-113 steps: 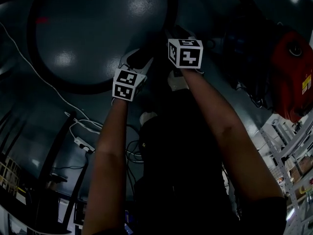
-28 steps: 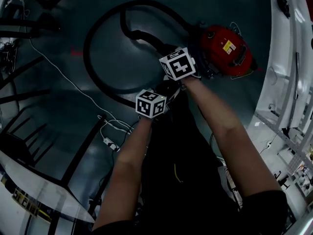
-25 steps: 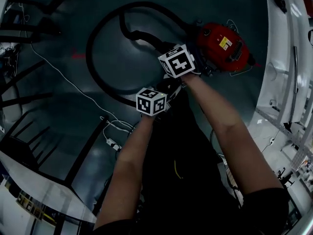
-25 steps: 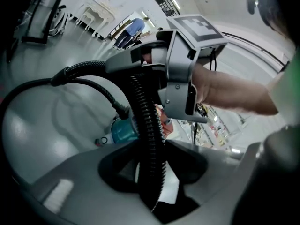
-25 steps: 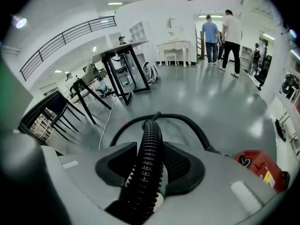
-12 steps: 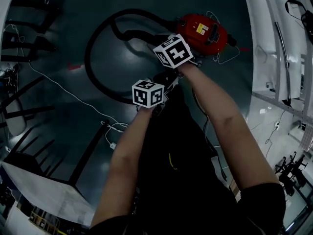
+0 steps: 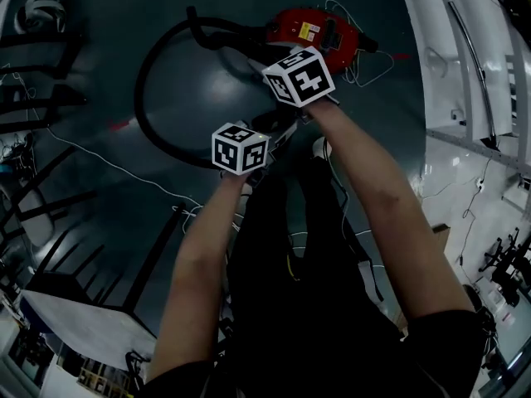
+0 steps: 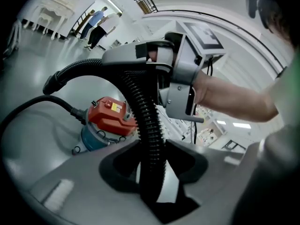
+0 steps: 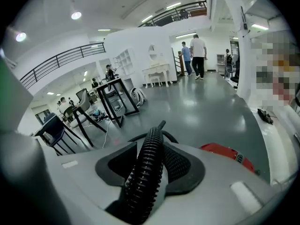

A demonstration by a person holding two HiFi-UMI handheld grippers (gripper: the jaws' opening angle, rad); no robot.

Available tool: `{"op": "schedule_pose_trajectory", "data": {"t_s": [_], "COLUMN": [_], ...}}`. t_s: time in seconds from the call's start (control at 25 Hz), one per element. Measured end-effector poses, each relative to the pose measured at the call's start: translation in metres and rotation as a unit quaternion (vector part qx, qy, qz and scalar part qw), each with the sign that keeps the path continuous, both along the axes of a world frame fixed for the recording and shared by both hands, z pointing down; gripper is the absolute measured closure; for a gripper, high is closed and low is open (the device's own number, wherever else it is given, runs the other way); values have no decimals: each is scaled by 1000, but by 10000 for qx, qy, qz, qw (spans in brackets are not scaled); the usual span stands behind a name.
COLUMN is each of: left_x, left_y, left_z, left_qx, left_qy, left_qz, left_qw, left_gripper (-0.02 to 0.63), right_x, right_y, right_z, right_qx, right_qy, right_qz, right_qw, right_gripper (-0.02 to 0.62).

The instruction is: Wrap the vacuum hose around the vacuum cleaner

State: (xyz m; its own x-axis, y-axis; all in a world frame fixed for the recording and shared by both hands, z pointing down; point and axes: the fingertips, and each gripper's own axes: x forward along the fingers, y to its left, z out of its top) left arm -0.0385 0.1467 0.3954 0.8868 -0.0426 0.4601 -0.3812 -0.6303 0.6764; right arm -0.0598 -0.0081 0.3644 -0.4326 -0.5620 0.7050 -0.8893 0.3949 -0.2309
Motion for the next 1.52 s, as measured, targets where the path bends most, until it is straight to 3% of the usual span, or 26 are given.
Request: {"op": "schedule_pose_trajectory", "data": {"t_s": [0.28,0.88,1.52], "left_x": [81,217,304], "left_y": [24,34,-4], "left_z": [-3,-15,-19], "left_qx": [-110,-146,-48], "left_qy": [-42,70,109], "left_qz": [108,-183,-465], "left_qw": [9999,9997,9988], "left_gripper": [439,440,442], "right_x": [85,204,281], "right_y": [23,35,1], "right_z": [-3,-26,-31], "right_qx": [9,355,440], "right_qy": [-239,-476,-533], "right_qz": [141,-35,-301], "right_qw": [9996,9982,9972], "right_gripper": [420,423,425]}}
